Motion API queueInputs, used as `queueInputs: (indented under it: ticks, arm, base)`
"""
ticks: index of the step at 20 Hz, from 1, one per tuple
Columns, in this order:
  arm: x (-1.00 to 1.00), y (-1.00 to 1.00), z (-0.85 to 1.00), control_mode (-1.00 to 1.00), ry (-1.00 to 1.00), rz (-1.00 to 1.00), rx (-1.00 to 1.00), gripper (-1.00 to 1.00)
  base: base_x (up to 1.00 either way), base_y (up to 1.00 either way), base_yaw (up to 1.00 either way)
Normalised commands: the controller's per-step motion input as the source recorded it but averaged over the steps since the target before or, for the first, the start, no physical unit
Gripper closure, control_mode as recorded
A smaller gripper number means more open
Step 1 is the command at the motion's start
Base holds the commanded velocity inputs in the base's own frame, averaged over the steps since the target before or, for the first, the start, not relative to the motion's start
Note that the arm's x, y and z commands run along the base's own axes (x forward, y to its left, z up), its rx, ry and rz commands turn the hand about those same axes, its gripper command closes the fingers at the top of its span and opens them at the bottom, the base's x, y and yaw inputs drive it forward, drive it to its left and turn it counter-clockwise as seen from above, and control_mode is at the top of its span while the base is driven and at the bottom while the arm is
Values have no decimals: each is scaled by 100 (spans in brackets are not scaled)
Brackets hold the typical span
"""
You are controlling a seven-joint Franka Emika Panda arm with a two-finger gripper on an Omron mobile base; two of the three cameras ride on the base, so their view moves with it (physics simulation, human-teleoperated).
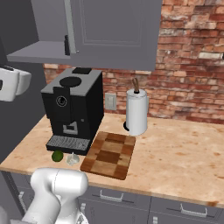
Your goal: Open the cabinet. Place the bowl and condiment on the counter. Then place the lime and garlic on the cutting board.
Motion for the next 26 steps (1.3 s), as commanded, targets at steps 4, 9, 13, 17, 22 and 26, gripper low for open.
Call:
queueInputs:
  ticks: [4,9,13,17,22,26]
  arm:
    - [23,-13,0,-100,9,0,21,-100]
    - [42,-4,-20,-100,6,1,19,-100]
    - [49,0,-44,-100,5,3,20,-100]
    - [29,0,-20,-100,0,4,23,-100]
    - [3,0,0,-100,1,8,21,-100]
    - [0,1,1,-100,18,12,2,-100]
  base:
    - [0,0,0]
    - [0,0,0]
    - [0,0,0]
    - [0,0,0]
    - [0,0,0]
    - [0,0,0]
